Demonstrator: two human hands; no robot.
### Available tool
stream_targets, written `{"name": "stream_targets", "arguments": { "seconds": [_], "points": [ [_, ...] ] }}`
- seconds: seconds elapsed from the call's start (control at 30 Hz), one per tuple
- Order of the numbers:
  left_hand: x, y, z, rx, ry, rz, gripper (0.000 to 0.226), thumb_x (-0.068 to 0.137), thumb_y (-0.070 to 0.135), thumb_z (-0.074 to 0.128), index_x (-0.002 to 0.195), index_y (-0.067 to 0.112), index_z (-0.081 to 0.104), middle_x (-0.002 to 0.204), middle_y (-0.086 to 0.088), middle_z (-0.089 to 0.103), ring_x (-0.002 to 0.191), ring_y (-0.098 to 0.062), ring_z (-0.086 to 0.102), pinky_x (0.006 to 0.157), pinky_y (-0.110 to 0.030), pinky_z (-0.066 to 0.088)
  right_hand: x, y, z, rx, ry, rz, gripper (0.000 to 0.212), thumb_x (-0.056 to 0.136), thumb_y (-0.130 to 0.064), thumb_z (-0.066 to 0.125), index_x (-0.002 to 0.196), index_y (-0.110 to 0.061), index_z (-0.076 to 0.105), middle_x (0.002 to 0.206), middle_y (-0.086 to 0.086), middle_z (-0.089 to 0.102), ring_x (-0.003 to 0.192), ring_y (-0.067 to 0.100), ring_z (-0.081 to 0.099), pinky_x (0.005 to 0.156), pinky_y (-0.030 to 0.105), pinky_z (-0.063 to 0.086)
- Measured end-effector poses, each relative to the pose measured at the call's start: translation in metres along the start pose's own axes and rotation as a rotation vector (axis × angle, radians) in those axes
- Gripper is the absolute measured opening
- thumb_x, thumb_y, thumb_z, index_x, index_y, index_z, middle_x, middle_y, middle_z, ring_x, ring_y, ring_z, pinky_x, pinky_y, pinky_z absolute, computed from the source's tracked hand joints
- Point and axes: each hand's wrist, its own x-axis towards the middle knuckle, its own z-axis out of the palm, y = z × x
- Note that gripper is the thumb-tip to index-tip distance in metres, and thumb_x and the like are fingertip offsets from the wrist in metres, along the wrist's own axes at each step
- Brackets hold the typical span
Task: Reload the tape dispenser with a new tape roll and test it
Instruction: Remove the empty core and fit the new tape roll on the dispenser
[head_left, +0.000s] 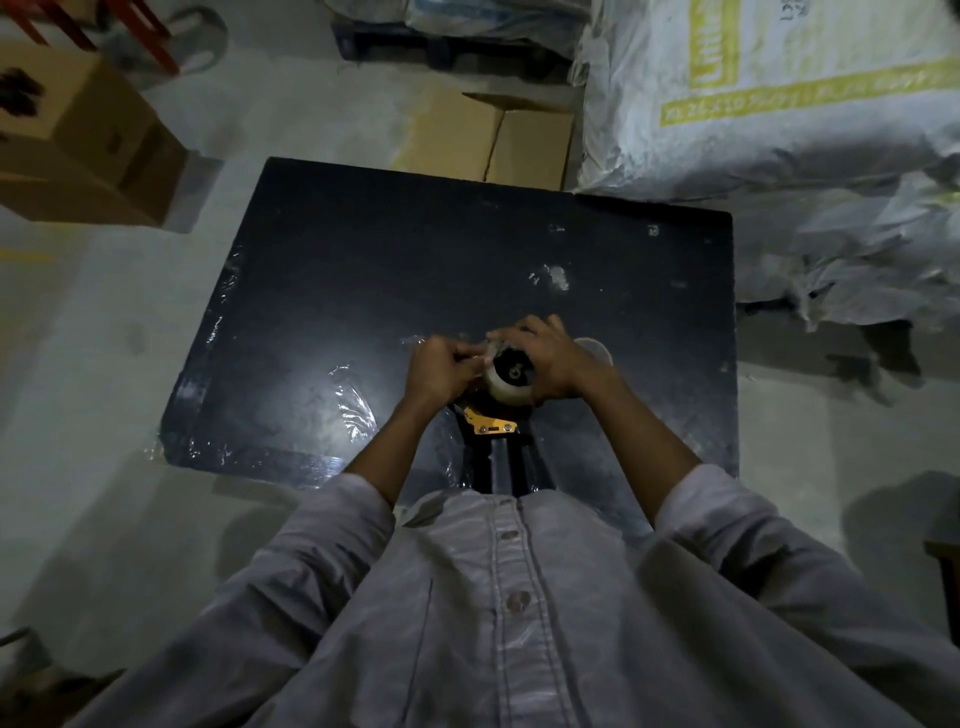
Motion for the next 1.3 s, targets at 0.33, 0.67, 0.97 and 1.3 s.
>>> {"name": "stream_targets", "arguments": {
  "seconds": [0.33, 0.67, 0.97, 1.3],
  "points": [
    [0.009, -0.005, 0.0, -0.141, -0.014, -0.139, 0.018, 0.085, 0.024, 0.097, 0.101, 0.025, 0.09, 0.085, 0.006, 0.085, 0.071, -0.026, 0.08, 0.075, -0.051, 0.069, -0.016, 0.008, -0.008, 0.164, 0.011, 0.097, 0.138, 0.058, -0.032, 0.113, 0.175, -0.014, 0.041, 0.179, 0.008, 0.045, 0.165, 0.028, 0.044, 0.132, 0.036, 0.034],
    [0.004, 0.0, 0.002, -0.069, 0.002, -0.172, 0.021, 0.088, 0.022, 0.095, 0.108, 0.024, 0.089, 0.084, 0.003, 0.085, 0.065, -0.025, 0.081, 0.055, -0.034, 0.061, -0.025, -0.003, 0.001, 0.233, 0.097, 0.175, 0.138, 0.043, -0.021, 0.117, 0.166, -0.014, 0.055, 0.167, 0.009, 0.061, 0.155, 0.03, 0.057, 0.126, 0.04, 0.048],
    [0.009, 0.005, 0.004, -0.01, 0.028, -0.157, 0.021, 0.09, 0.016, 0.092, 0.111, 0.013, 0.087, 0.096, -0.001, 0.086, 0.056, -0.018, 0.076, 0.068, -0.039, 0.07, -0.024, -0.01, 0.007, 0.252, 0.141, 0.222, 0.136, 0.043, -0.02, 0.117, 0.165, -0.012, 0.057, 0.164, 0.011, 0.064, 0.151, 0.032, 0.061, 0.123, 0.043, 0.053],
    [0.015, 0.006, -0.007, -0.203, -0.102, -0.238, 0.021, 0.091, 0.018, 0.091, 0.111, 0.011, 0.087, 0.092, -0.01, 0.086, 0.078, -0.032, 0.082, 0.062, -0.045, 0.064, -0.02, -0.007, 0.009, 0.271, 0.106, 0.22, 0.136, 0.053, -0.024, 0.115, 0.171, -0.015, 0.048, 0.172, 0.008, 0.055, 0.158, 0.03, 0.054, 0.127, 0.045, 0.047]
  ]
}}
